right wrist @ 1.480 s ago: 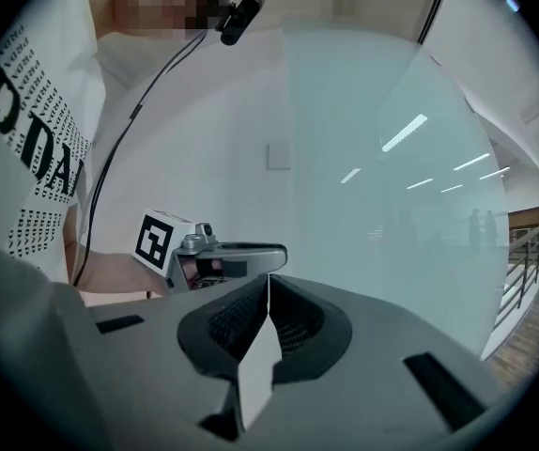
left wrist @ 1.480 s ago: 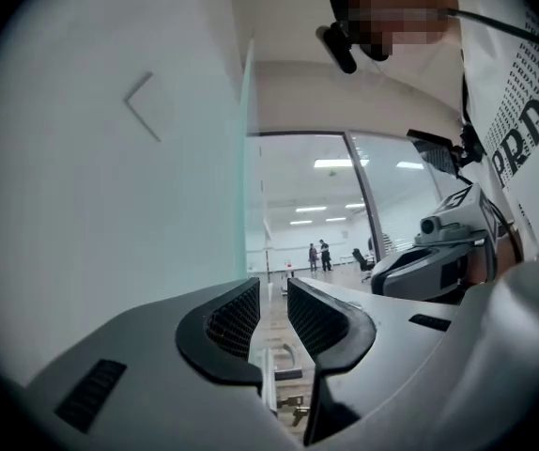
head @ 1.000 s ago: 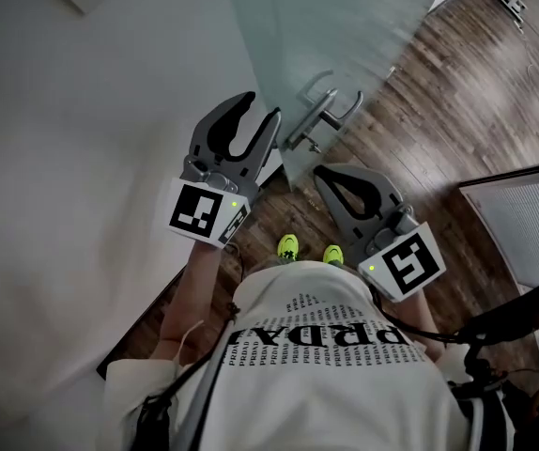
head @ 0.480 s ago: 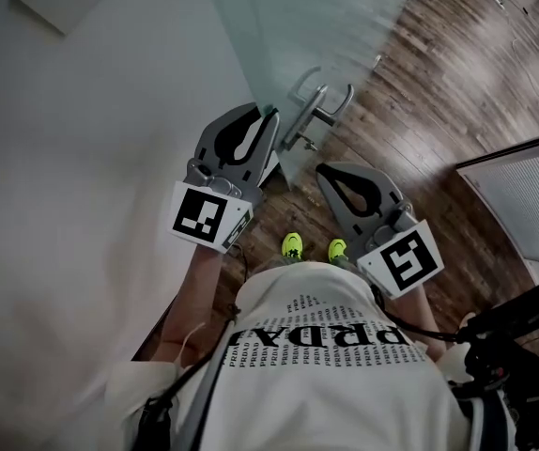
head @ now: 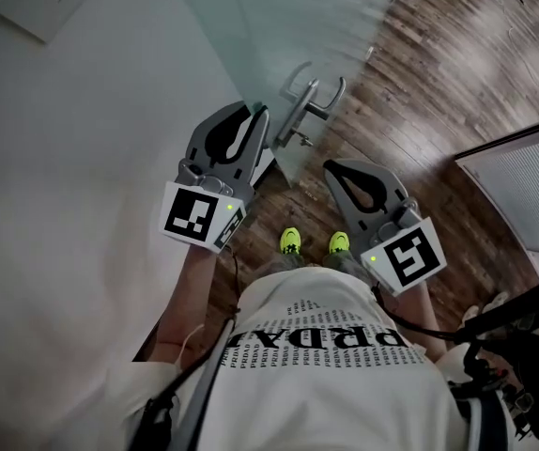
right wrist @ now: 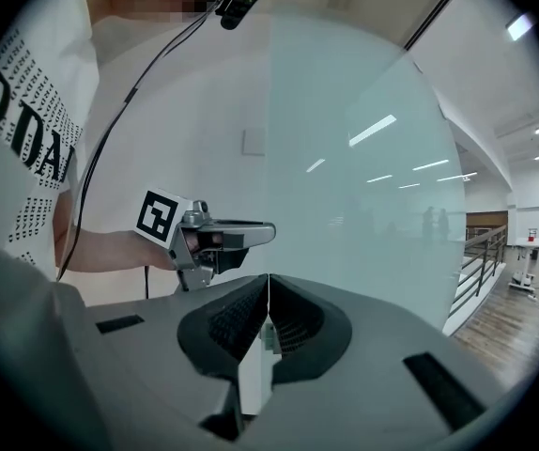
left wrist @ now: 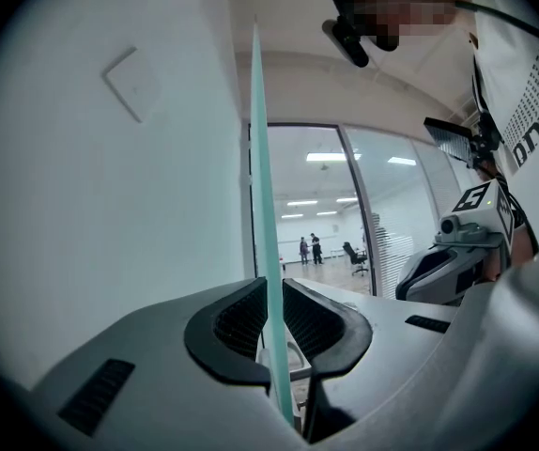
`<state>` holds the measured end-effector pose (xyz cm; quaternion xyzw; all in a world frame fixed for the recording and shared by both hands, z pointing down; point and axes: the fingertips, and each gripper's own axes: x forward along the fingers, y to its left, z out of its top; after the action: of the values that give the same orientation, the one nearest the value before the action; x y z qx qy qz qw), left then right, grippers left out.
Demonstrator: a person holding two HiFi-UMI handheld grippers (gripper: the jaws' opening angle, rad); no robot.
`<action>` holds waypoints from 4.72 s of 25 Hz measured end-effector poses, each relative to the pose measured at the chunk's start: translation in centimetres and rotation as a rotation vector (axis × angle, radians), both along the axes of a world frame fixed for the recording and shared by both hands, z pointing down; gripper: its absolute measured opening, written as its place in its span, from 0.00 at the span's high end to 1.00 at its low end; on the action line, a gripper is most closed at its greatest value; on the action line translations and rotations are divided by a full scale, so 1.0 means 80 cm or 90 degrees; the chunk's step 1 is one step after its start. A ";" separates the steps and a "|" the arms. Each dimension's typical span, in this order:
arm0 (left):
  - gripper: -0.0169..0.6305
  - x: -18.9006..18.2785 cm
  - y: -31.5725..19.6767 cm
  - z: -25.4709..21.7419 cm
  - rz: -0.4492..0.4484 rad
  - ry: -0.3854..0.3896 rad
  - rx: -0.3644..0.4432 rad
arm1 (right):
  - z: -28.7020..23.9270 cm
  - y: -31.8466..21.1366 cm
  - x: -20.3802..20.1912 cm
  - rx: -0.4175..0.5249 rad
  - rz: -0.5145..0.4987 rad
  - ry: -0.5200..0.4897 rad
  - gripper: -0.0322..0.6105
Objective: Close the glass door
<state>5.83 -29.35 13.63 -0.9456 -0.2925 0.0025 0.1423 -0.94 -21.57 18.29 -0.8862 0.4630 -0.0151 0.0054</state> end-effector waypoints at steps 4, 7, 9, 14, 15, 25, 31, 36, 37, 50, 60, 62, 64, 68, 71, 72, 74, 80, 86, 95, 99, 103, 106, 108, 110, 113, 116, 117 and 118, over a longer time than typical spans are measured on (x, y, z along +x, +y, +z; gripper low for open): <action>0.91 0.006 -0.005 0.009 -0.031 -0.001 -0.006 | 0.008 0.012 0.005 -0.013 -0.034 -0.001 0.95; 0.91 0.012 -0.010 0.017 -0.040 0.000 -0.014 | 0.017 0.017 0.010 -0.029 -0.062 0.002 0.95; 0.91 0.011 -0.015 0.019 -0.042 0.003 -0.020 | 0.021 0.018 0.007 -0.039 -0.076 0.005 0.95; 0.91 0.007 -0.024 0.022 -0.045 0.008 -0.038 | 0.035 0.015 0.004 -0.073 -0.089 0.001 0.95; 0.91 0.007 -0.029 0.027 -0.043 0.007 -0.041 | 0.040 0.010 0.006 -0.076 -0.085 0.002 0.95; 0.90 0.032 -0.029 0.072 -0.020 -0.012 -0.053 | 0.082 -0.024 0.045 -0.079 -0.006 -0.039 0.95; 0.90 0.032 -0.041 0.066 -0.009 -0.019 -0.090 | 0.068 -0.055 0.055 -0.077 0.076 -0.050 0.95; 0.89 0.038 -0.041 0.095 0.010 -0.034 -0.099 | 0.091 -0.059 0.063 -0.090 0.106 -0.044 0.95; 0.89 0.038 -0.041 0.100 0.010 -0.039 -0.101 | 0.095 -0.058 0.062 -0.091 0.107 -0.045 0.95; 0.89 0.071 -0.073 0.255 -0.033 -0.009 -0.150 | 0.245 -0.063 0.093 -0.151 0.030 -0.029 0.95; 0.88 0.063 -0.046 0.260 0.007 -0.011 -0.158 | 0.253 -0.050 0.098 -0.167 0.046 -0.036 0.95; 0.88 0.063 -0.033 0.260 0.019 -0.019 -0.169 | 0.251 -0.042 0.107 -0.169 0.067 -0.035 0.95; 0.88 0.069 -0.022 0.259 0.040 -0.021 -0.177 | 0.244 -0.038 0.119 -0.166 0.101 -0.031 0.95; 0.87 0.062 0.026 0.266 0.089 -0.025 -0.186 | 0.246 -0.008 0.114 -0.160 0.154 -0.034 0.95; 0.86 0.032 0.107 0.273 0.125 -0.023 -0.165 | 0.254 0.063 0.093 -0.156 0.183 -0.030 0.95; 0.86 0.026 0.133 0.272 0.138 -0.020 -0.157 | 0.254 0.085 0.089 -0.151 0.190 -0.030 0.95; 0.85 0.023 0.169 0.271 0.156 -0.019 -0.149 | 0.256 0.112 0.088 -0.152 0.199 -0.026 0.95; 0.84 0.011 0.221 0.300 0.152 -0.032 -0.148 | 0.282 0.149 0.082 -0.151 0.162 -0.019 0.95; 0.84 0.012 0.345 0.283 0.114 -0.015 -0.140 | 0.269 0.264 0.073 -0.167 0.073 -0.009 0.95; 0.83 0.032 0.433 0.293 0.143 -0.014 -0.125 | 0.263 0.349 0.100 -0.157 0.121 0.012 0.89; 0.82 0.037 0.458 0.290 0.179 -0.014 -0.120 | 0.262 0.364 0.112 -0.184 0.141 0.023 0.89; 0.85 0.039 0.496 0.293 0.254 0.014 -0.050 | 0.263 0.406 0.125 -0.174 0.175 0.015 0.89; 0.88 0.045 0.516 0.286 0.302 0.030 -0.046 | 0.264 0.443 0.136 -0.176 0.219 0.005 0.89; 0.88 0.051 0.520 0.285 0.313 0.034 -0.055 | 0.264 0.464 0.142 -0.177 0.238 0.003 0.89; 0.88 0.058 0.519 0.292 0.312 0.031 -0.058 | 0.265 0.480 0.146 -0.182 0.246 0.009 0.89; 0.88 0.080 0.532 0.304 0.285 -0.006 -0.071 | 0.255 0.509 0.160 -0.150 0.233 0.012 0.89; 0.88 0.109 0.571 0.310 0.245 -0.019 -0.059 | 0.253 0.554 0.190 -0.149 0.228 0.022 0.89; 0.88 0.115 0.582 0.312 0.231 -0.015 -0.061 | 0.254 0.563 0.197 -0.163 0.226 0.035 0.89; 0.88 0.117 0.589 0.314 0.214 -0.015 -0.072 | 0.255 0.567 0.199 -0.175 0.217 0.043 0.89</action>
<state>15.22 17.75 38.76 -0.8899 -0.4474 0.0320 0.0829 15.00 23.78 38.71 -0.9441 0.3000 -0.0475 -0.1283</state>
